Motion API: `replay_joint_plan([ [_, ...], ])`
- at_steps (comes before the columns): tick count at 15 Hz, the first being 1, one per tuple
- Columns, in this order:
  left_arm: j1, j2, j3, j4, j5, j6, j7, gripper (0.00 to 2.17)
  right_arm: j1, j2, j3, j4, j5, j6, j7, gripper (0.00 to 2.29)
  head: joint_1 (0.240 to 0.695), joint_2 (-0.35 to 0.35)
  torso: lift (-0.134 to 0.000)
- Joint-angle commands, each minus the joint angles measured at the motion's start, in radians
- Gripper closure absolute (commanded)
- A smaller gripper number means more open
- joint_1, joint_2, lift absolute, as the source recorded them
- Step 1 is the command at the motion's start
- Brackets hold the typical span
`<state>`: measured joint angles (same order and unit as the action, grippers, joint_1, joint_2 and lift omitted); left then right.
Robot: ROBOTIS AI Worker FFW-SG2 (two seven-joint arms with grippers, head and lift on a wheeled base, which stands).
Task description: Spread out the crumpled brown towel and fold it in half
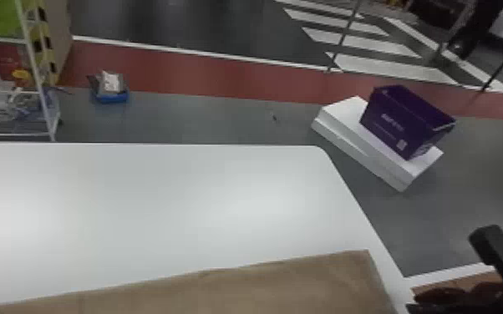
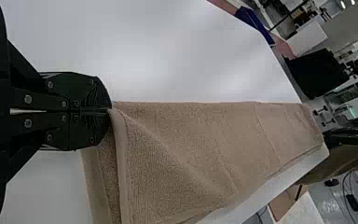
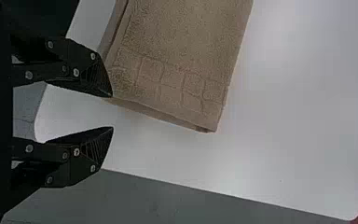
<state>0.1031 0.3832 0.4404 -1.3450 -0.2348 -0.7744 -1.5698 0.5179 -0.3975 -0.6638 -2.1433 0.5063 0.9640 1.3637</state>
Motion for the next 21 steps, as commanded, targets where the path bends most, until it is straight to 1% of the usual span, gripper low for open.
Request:
replay_joint_plan([
  [1, 0.0, -0.001, -0.003, 0.003, 0.0, -0.005, 0.0, 1.34, -0.004, 0.008, 0.019, 0.003, 0.008, -0.01, 0.003, 0.74, 0.695, -0.34, -0.124],
  [3, 0.0, -0.001, -0.003, 0.003, 0.002, -0.005, -0.001, 1.34, -0.012, 0.014, 0.042, 0.008, 0.018, -0.01, 0.003, 0.5, 0.695, -0.336, -0.124],
  [4, 0.0, -0.001, -0.003, 0.003, 0.003, -0.005, -0.001, 1.34, -0.018, 0.019, 0.052, 0.011, 0.032, -0.01, 0.003, 0.49, 0.695, -0.326, -0.124],
  [6, 0.0, -0.001, -0.005, 0.003, 0.003, -0.009, -0.003, 1.34, -0.022, 0.017, 0.089, 0.022, 0.074, -0.014, 0.003, 0.49, 0.695, -0.316, -0.124],
  [7, 0.0, -0.001, -0.003, 0.003, 0.003, -0.009, -0.001, 1.34, -0.026, 0.017, 0.101, 0.025, 0.074, -0.01, 0.003, 0.49, 0.695, -0.313, -0.124],
  [9, 0.0, -0.003, -0.005, 0.003, 0.003, -0.009, -0.003, 1.34, -0.038, 0.017, 0.127, 0.036, 0.081, -0.007, 0.003, 0.59, 0.695, -0.302, -0.124],
  [10, 0.0, -0.003, -0.005, 0.003, 0.005, -0.012, -0.003, 1.34, -0.044, 0.017, 0.139, 0.04, 0.083, -0.004, 0.003, 0.6, 0.695, -0.296, -0.124],
  [12, 0.0, -0.001, -0.005, 0.003, 0.005, -0.012, -0.003, 1.34, -0.047, 0.016, 0.145, 0.04, 0.083, 0.002, 0.003, 0.92, 0.695, -0.284, -0.124],
  [13, 0.001, -0.001, -0.005, 0.004, 0.005, -0.012, -0.003, 1.34, -0.049, 0.012, 0.147, 0.04, 0.083, 0.002, 0.003, 1.0, 0.695, -0.28, -0.124],
  [16, 0.001, -0.001, -0.005, 0.006, 0.005, -0.012, -0.003, 1.34, -0.05, 0.008, 0.145, 0.039, 0.084, 0.008, 0.003, 1.02, 0.695, -0.273, -0.124],
  [17, 0.0, -0.001, -0.005, 0.006, 0.005, -0.012, -0.001, 1.34, -0.045, 0.008, 0.133, 0.028, 0.08, 0.011, 0.003, 1.12, 0.695, -0.274, -0.124],
  [20, 0.0, 0.005, -0.005, 0.006, 0.005, -0.012, -0.006, 1.34, 0.024, 0.003, 0.076, -0.027, 0.081, -0.004, 0.003, 1.12, 0.695, -0.284, -0.124],
  [21, -0.002, 0.006, -0.003, 0.006, 0.005, -0.012, -0.006, 1.34, 0.053, 0.002, 0.072, -0.037, 0.09, -0.017, 0.003, 1.11, 0.695, -0.292, -0.124],
])
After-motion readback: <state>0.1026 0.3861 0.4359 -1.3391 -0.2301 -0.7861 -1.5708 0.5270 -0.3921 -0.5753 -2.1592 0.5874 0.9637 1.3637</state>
